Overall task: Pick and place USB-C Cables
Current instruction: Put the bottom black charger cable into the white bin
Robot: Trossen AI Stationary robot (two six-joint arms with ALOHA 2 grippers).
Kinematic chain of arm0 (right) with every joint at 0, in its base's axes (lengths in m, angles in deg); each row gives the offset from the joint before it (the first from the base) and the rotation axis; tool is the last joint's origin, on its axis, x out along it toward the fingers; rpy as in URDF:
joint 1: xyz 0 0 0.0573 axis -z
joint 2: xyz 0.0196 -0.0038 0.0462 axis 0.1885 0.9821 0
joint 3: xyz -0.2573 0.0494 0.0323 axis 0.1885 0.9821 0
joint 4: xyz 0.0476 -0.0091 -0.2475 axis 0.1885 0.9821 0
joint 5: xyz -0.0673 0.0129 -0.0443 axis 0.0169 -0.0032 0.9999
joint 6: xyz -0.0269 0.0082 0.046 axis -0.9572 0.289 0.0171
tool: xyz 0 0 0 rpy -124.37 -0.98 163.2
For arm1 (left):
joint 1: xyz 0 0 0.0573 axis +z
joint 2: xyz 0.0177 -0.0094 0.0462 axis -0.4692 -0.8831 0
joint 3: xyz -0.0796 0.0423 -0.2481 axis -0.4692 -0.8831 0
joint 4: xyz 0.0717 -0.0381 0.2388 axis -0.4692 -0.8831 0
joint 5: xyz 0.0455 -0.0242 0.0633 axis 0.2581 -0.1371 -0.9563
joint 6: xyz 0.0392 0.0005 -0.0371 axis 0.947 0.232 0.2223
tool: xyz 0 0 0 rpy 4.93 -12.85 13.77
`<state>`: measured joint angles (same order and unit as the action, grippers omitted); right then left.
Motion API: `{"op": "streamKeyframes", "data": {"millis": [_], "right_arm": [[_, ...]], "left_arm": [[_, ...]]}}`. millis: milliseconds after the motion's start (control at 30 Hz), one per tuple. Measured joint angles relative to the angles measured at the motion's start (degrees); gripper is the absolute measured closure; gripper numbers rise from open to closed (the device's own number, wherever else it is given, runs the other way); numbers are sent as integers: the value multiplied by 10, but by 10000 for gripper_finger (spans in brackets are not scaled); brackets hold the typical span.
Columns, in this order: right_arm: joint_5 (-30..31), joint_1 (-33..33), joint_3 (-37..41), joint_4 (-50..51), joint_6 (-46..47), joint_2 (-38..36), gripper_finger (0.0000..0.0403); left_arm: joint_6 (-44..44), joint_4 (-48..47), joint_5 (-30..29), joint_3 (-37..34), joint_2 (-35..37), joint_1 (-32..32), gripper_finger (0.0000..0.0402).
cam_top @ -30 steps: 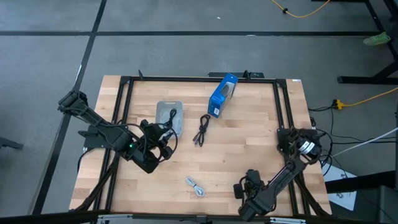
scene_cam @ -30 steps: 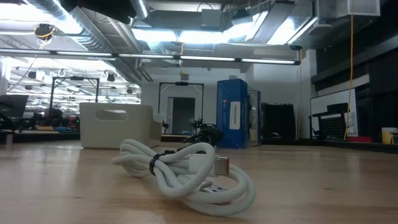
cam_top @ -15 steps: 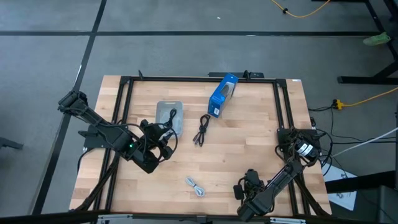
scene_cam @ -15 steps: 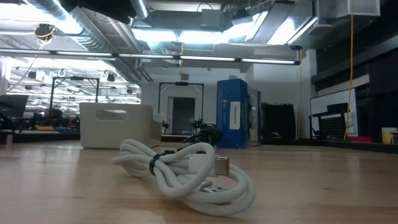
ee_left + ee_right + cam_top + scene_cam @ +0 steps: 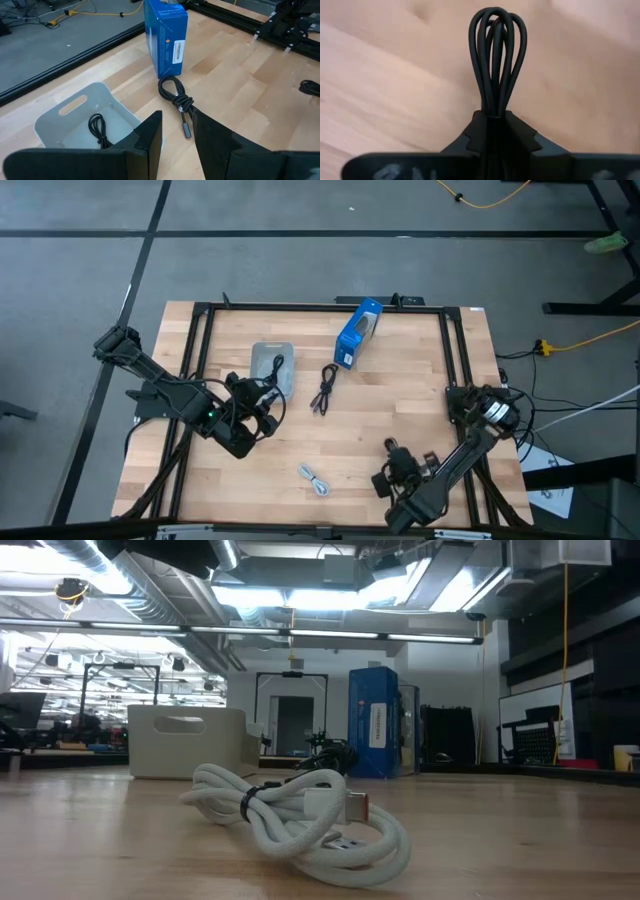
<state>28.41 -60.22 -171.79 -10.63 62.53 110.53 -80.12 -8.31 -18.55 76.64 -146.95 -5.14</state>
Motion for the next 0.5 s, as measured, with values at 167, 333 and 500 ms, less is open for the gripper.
{"op": "streamKeyframes", "data": {"millis": [167, 333, 500], "right_arm": [[153, 24, 0, 18, -61, -39, 358], [212, 72, 1, 18, -164, -55, 360], [214, 137, 1, -9, -290, -68, 360]], "left_arm": [[0, 0, 0, 0, 0, 0, 298], [0, 0, 0, 0, 0, 0, 298], [1, 0, 0, 0, 0, 0, 298]]}}
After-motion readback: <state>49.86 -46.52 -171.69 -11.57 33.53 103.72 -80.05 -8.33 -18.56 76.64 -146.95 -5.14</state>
